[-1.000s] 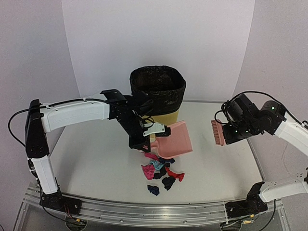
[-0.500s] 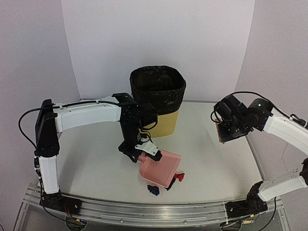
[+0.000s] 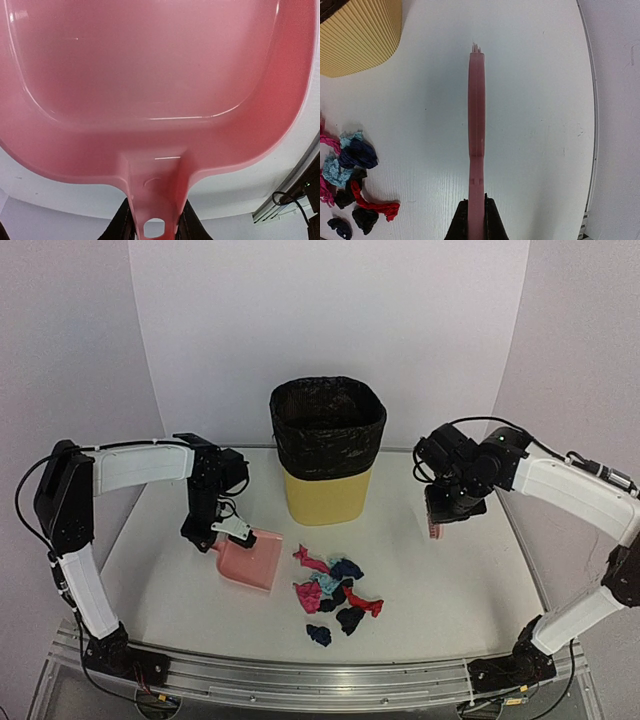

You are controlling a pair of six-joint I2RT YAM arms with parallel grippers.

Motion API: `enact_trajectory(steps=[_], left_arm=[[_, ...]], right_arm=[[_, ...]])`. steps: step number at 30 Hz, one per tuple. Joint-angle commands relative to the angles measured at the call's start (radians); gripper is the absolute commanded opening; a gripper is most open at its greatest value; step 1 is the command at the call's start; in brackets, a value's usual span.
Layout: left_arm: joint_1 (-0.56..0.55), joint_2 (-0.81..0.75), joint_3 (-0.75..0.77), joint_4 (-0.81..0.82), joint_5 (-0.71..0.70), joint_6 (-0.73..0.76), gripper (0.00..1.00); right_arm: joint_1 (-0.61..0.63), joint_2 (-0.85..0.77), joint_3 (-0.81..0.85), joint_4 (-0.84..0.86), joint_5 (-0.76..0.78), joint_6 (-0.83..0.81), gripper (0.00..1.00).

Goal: Sweep away the paper scraps from the table

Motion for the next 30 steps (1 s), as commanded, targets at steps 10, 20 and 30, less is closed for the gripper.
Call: enact_trajectory(steps=[10, 20, 30], left_arm=[[-0.010, 0.073, 0.017, 0.090, -0.213, 0.005, 0.00], [-0.129, 0.091, 0.051, -0.030, -0.104, 0.042, 0.00], [-0.144, 0.160, 0.083, -0.047, -0.058, 0.069, 0.00]], right_arm=[[-0.002, 0.132, 0.264, -0.508, -0.335, 0.577, 0.00], [-0.002, 0.275, 0.332, -0.640, -0.645, 0.540, 0.00], [-0.004, 0.304, 0.398, -0.856, -0.607, 0.398, 0.00]])
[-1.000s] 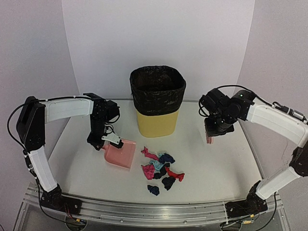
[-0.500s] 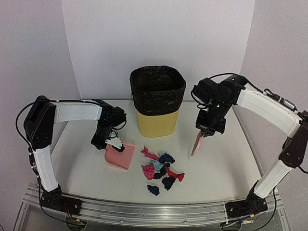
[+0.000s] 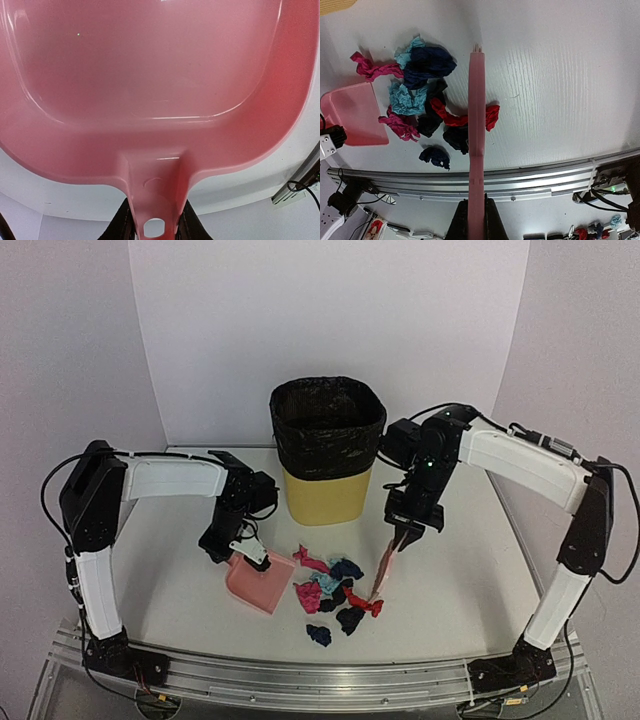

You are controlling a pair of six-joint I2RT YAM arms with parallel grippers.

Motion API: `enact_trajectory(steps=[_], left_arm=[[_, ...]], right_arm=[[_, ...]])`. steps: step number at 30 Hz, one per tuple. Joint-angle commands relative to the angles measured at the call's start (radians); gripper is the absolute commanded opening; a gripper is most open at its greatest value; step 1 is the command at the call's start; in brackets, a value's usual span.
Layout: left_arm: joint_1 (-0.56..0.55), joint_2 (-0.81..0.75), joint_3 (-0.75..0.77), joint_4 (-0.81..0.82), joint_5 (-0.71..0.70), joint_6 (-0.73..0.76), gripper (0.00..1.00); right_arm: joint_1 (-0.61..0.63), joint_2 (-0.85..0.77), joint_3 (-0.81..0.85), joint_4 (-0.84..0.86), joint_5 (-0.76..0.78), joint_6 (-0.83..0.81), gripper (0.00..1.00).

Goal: Sweep away the paper scraps from the table

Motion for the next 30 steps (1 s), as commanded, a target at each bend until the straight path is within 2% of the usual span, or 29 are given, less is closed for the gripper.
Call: enact_trajectory(steps=[1, 6, 12, 18, 22, 30], left_arm=[[-0.001, 0.046, 0.059, -0.047, 0.059, 0.029, 0.00], [-0.002, 0.082, 0.072, -0.035, 0.069, 0.035, 0.00], [-0.011, 0.094, 0.103, -0.054, 0.094, 0.033, 0.00], [-0.022, 0.100, 0.114, -0.054, 0.090, 0.029, 0.00], [-0.030, 0.104, 0.116, -0.052, 0.094, 0.024, 0.00], [-0.040, 0.117, 0.131, -0.048, 0.112, 0.014, 0.00]], right_arm=[[-0.005, -0.025, 0.071, -0.609, 0.069, -0.076, 0.00], [-0.007, -0.084, -0.021, -0.661, 0.070, -0.117, 0.00], [-0.008, -0.142, -0.120, -0.674, -0.042, -0.156, 0.00], [-0.007, -0.105, -0.144, -0.673, -0.100, -0.221, 0.00], [0.000, -0.017, -0.106, -0.667, -0.117, -0.271, 0.00], [0.069, 0.186, 0.092, -0.669, -0.075, -0.286, 0.00]])
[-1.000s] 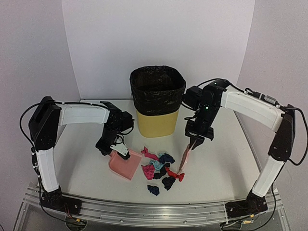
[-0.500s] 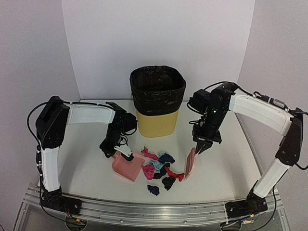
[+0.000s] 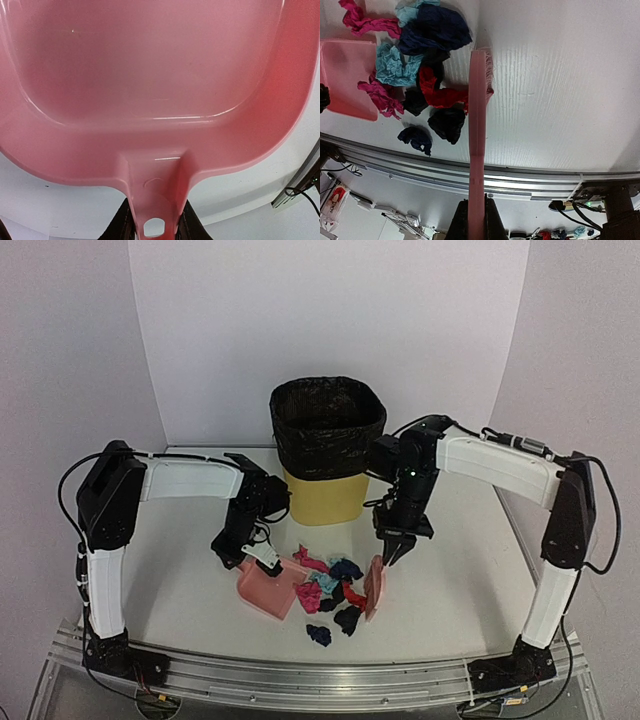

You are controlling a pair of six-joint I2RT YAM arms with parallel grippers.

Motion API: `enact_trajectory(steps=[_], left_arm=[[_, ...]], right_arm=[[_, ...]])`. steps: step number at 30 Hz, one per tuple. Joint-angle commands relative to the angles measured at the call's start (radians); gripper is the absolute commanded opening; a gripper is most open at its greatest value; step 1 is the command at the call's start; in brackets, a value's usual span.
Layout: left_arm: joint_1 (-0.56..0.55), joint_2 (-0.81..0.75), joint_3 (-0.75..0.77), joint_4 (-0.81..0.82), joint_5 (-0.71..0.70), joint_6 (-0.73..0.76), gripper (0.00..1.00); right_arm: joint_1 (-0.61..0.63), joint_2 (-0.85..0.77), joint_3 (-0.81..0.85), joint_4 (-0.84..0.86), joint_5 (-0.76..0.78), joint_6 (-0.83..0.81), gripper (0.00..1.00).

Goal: Sweep away the paper scraps from the table

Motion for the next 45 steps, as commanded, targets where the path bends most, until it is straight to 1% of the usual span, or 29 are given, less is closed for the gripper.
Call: enact_trajectory(steps=[1, 7, 12, 17, 28, 37, 45], left_arm=[[-0.008, 0.022, 0.047, -0.024, 0.032, -0.006, 0.00], [-0.014, 0.018, 0.056, -0.033, 0.057, -0.007, 0.00], [-0.018, 0.006, 0.051, -0.035, 0.076, -0.010, 0.00], [-0.019, 0.005, 0.053, -0.030, 0.098, -0.007, 0.00], [-0.020, -0.004, 0.062, -0.030, 0.146, 0.001, 0.00], [-0.020, -0.017, 0.064, -0.013, 0.191, 0.006, 0.00], [-0.020, -0.023, 0.072, 0.003, 0.239, 0.004, 0.00]], right_arm=[[0.051, 0.107, 0.117, -0.651, 0.012, -0.019, 0.00], [0.067, 0.181, 0.239, -0.574, -0.036, -0.004, 0.00], [0.071, 0.203, 0.277, -0.511, -0.062, 0.008, 0.00], [0.075, 0.209, 0.286, -0.400, -0.127, 0.016, 0.00], [0.110, 0.263, 0.415, -0.346, -0.150, -0.018, 0.00], [0.116, 0.256, 0.411, -0.279, -0.142, -0.008, 0.00], [0.117, 0.243, 0.400, -0.182, -0.158, -0.007, 0.00]])
